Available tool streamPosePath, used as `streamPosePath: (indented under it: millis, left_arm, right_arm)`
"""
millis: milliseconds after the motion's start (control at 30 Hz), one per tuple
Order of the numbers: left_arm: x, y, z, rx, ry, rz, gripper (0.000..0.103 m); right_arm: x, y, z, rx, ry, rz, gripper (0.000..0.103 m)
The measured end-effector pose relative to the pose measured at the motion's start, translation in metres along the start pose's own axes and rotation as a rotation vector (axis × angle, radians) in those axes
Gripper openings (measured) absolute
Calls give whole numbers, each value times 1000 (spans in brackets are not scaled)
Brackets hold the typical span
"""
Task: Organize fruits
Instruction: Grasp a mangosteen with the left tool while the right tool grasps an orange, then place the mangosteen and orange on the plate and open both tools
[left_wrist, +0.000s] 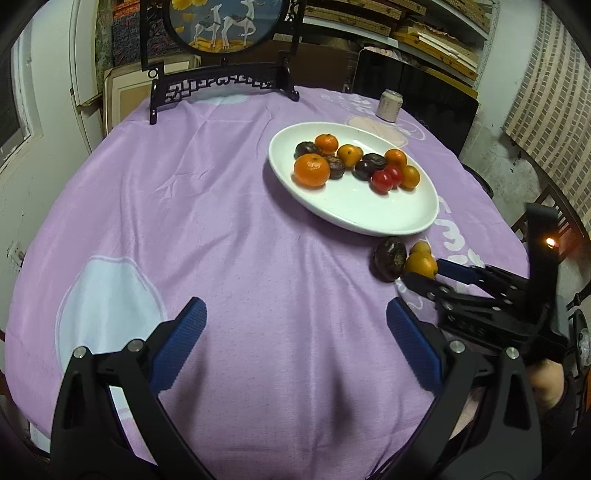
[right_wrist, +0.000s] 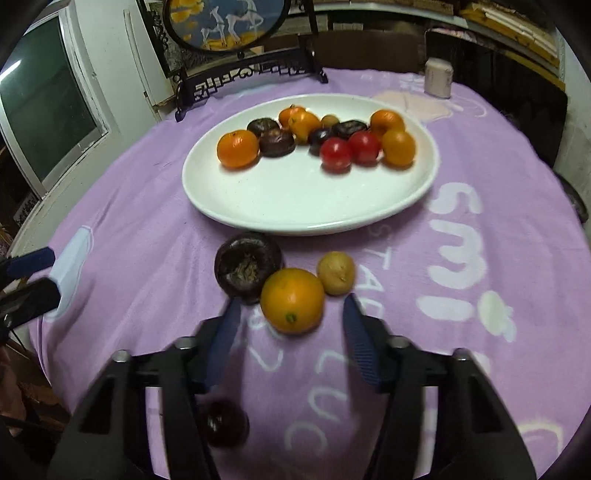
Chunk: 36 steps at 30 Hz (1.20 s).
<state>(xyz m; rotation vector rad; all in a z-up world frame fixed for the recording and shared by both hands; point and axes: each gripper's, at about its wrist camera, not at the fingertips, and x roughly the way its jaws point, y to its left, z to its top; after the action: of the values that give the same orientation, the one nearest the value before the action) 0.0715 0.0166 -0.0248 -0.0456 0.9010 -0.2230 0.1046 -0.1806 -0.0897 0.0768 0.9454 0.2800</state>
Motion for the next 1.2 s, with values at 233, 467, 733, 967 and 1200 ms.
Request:
streamPosePath:
  millis: [233, 467, 733, 967, 1200]
  left_arm:
    - [15, -22, 6, 42, 33, 5, 100]
    - [62, -72, 19, 120, 87, 16, 100]
    - [108, -105, 23, 177, 126, 131, 98]
    - [123, -113, 26, 179, 135, 102, 51]
    - [102, -106, 16, 166, 127, 19, 40]
  right_arm:
    - [-39, -12, -10, 36, -63, 2, 35]
    - [-92, -47, -34, 89, -143, -39, 35]
    - [-103, -72, -46, 143, -161, 1, 35]
    - [-102, -75, -46, 153, -157, 28, 35]
    - [-109, -68, -42, 140, -173, 28, 35]
